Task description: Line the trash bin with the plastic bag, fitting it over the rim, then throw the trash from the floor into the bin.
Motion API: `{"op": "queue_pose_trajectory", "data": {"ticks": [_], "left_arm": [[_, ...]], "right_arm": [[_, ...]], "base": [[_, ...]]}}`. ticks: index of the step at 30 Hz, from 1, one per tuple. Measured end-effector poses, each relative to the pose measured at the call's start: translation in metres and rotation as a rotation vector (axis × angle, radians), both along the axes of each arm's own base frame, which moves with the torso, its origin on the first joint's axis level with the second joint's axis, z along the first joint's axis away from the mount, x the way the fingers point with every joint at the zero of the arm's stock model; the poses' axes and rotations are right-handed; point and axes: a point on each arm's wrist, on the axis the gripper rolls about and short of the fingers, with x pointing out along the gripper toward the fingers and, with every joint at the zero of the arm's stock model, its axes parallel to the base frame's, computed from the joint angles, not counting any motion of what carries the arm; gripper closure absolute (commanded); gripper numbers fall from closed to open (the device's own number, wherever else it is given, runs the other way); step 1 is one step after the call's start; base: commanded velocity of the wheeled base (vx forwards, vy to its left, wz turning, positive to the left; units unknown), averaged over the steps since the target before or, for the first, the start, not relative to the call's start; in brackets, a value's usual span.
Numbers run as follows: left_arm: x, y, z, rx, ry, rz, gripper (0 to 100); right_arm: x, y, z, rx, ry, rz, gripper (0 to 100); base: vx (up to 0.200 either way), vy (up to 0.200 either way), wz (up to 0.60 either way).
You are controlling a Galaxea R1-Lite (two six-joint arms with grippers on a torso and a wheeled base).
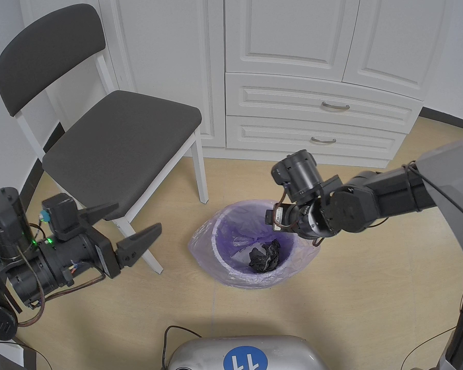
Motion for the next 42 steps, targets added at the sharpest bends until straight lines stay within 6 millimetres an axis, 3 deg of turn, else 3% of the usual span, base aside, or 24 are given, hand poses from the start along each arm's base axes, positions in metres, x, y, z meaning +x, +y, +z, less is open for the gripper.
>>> {"op": "queue_pose_trajectory", "data": {"ticks": [6,12,19,24,35,42], "left_arm": [[0.031,-0.020,-0.030,0.081,0.116,-0.009,0],[0.077,-0.037,-0.078,0.221,0.222,0.012,0],[0.150,-0.046,-0.139,0.376,0.256,0.041,0],[0.202,-0.044,-0.168,0.453,0.259,0.065,0],[0.284,-0.044,-0.193,0.587,0.305,0.048,0],[0.318,-0.053,-0.196,0.613,0.304,0.032,0]], "right_arm": [[-0.010,-0.034,-0.003,-0.149,-0.156,0.107,0],[-0.014,-0.064,-0.005,-0.253,-0.265,0.128,0],[-0.010,-0.091,-0.011,-0.328,-0.302,0.122,0],[-0.005,-0.101,-0.016,-0.352,-0.304,0.116,0],[0.003,-0.110,-0.032,-0.382,-0.275,0.115,0],[0.007,-0.110,-0.042,-0.383,-0.256,0.133,0]], "base": [[0.000,0.000,0.00],[0.000,0.000,0.00],[0.000,0.000,0.00],[0.000,0.000,0.00],[0.000,0.000,0.00],[0.000,0.000,0.00]]}}
